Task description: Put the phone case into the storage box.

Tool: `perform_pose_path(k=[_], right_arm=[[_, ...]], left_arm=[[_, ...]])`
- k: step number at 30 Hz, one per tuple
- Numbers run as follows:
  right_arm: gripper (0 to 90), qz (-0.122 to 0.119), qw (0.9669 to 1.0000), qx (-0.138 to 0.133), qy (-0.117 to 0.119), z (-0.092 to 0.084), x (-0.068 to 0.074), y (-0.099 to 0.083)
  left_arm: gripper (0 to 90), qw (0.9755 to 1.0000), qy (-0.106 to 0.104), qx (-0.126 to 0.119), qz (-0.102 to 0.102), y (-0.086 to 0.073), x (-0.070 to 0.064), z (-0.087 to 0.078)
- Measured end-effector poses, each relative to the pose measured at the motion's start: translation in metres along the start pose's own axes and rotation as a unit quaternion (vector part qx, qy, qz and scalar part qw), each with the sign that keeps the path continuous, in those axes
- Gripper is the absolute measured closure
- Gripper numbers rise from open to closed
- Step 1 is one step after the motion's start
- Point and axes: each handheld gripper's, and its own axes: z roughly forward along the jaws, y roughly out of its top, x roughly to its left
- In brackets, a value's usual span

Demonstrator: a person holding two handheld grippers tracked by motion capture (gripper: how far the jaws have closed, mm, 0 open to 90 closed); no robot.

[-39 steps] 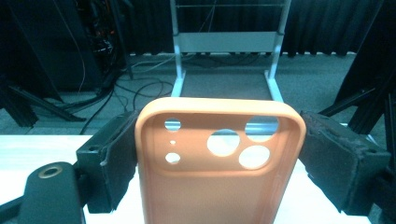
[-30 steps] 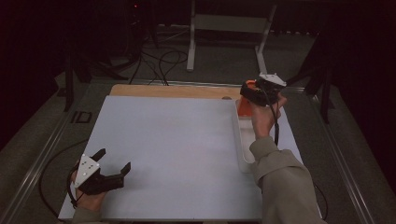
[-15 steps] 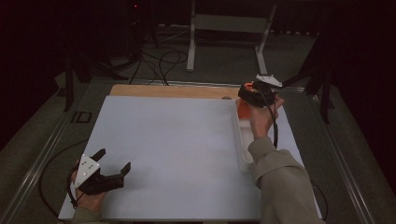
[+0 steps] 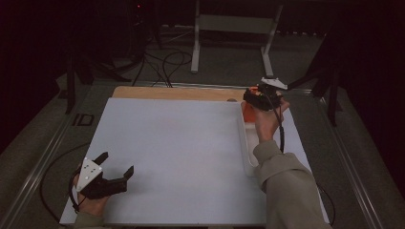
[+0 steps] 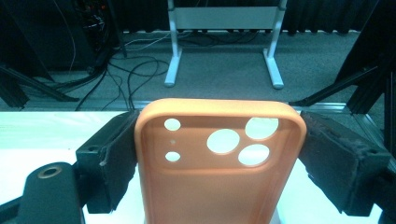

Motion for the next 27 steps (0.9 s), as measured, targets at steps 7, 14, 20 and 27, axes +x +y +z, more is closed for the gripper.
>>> perform_pose_path(k=[7,14,20,27], right_arm=[[15.8,0.002,0.9999,0.014,-0.002,0.007,-0.001,-0.010],[15.8,-0.002,0.9998,0.020,-0.002,0.011,0.001,-0.013],[15.7,-0.008,0.9996,0.026,-0.005,0.012,0.002,-0.014],[15.7,-0.012,0.9990,0.042,-0.009,0.017,0.002,-0.018]], left_arm=[[0.2,1.0000,0.000,-0.001,0.000,0.000,0.000,0.000],[0.2,1.0000,0.000,0.000,0.000,0.000,0.000,0.000],[0.2,1.0000,-0.001,0.000,0.001,0.000,-0.001,0.000],[0.2,1.0000,-0.002,0.001,0.001,0.000,-0.001,0.001]])
